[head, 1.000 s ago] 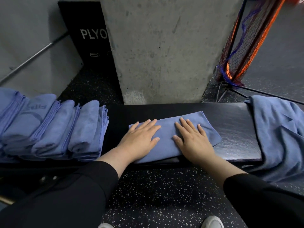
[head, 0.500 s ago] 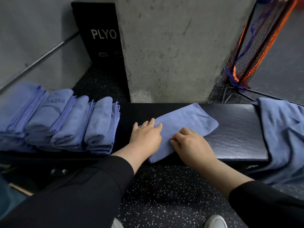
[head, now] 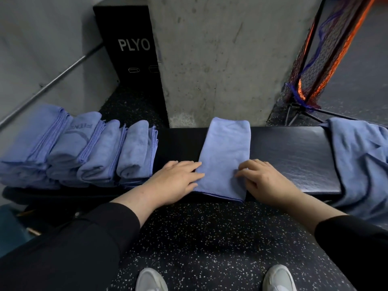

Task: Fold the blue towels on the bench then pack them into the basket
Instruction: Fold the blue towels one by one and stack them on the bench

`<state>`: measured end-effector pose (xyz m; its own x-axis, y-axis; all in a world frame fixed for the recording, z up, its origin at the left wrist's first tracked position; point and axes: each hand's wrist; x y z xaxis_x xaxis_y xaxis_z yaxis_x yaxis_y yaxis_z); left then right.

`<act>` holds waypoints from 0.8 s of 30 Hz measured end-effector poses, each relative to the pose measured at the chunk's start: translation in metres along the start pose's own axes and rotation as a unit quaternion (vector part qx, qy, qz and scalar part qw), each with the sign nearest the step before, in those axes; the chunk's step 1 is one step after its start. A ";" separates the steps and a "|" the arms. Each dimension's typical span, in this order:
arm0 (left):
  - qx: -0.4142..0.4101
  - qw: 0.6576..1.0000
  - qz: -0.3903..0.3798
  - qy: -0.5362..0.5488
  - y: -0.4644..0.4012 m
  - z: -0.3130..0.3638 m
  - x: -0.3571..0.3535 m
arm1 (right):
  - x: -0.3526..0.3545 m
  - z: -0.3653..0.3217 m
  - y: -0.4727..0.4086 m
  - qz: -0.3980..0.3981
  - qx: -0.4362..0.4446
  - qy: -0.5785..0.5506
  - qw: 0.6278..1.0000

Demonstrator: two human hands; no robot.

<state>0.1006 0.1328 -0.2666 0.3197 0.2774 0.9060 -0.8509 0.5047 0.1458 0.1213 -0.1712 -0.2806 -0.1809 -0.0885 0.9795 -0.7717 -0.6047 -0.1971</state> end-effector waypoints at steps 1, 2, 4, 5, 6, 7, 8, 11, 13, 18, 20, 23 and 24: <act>-0.003 1.000 -0.014 0.003 0.000 -0.002 0.000 | 0.003 -0.001 0.006 -0.018 0.017 -0.014 1.000; -0.006 1.000 -0.017 0.005 0.000 -0.003 0.001 | 0.004 -0.001 0.012 -0.042 0.033 -0.017 0.998; -0.016 1.000 0.003 0.009 -0.001 0.000 0.004 | 0.006 -0.001 0.022 -0.090 0.049 0.014 0.995; -0.024 0.999 0.016 0.015 -0.001 0.003 0.006 | 0.007 -0.003 0.025 -0.106 0.047 0.033 0.993; -0.035 0.999 0.026 0.023 0.000 0.006 0.007 | 0.006 -0.006 0.026 -0.107 0.040 0.048 0.992; -0.048 0.998 0.029 0.027 0.000 0.009 0.007 | 0.005 -0.010 0.025 -0.099 0.030 0.058 0.993; -0.056 0.998 0.024 0.025 0.000 0.012 0.007 | 0.004 -0.014 0.022 -0.078 0.021 0.062 0.995; -0.044 0.999 -0.014 0.010 -0.003 0.019 0.004 | 0.002 -0.026 0.013 -0.018 -0.022 0.039 0.999; -0.022 0.999 -0.038 0.009 -0.007 0.023 0.001 | 0.007 -0.027 0.010 -0.021 -0.057 -0.008 0.998; -0.036 0.994 0.029 0.098 -0.014 0.027 0.004 | 0.040 -0.022 0.015 -0.089 -0.172 -0.169 0.966; -0.009 0.976 0.067 0.206 -0.012 0.031 0.010 | 0.046 -0.018 0.018 -0.108 -0.191 -0.194 0.956; 0.050 0.940 0.057 0.332 -0.008 0.039 0.016 | 0.054 -0.015 0.020 -0.116 -0.213 -0.256 0.936; 0.057 0.932 0.057 0.354 -0.007 0.041 0.017 | 0.056 -0.015 0.020 -0.117 -0.221 -0.274 0.929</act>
<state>0.0951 0.1007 -0.2356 0.3857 0.8135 0.4353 -0.9217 0.3607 0.1426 0.0865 -0.1758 -0.2305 0.2662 -0.4580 0.8482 -0.9479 -0.2840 0.1441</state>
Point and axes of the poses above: each hand's wrist, its own y-axis away from the middle knuckle, its own x-axis out of the back of the hand, z = x × y, and after that the axes turned 15 degrees about y, right-handed
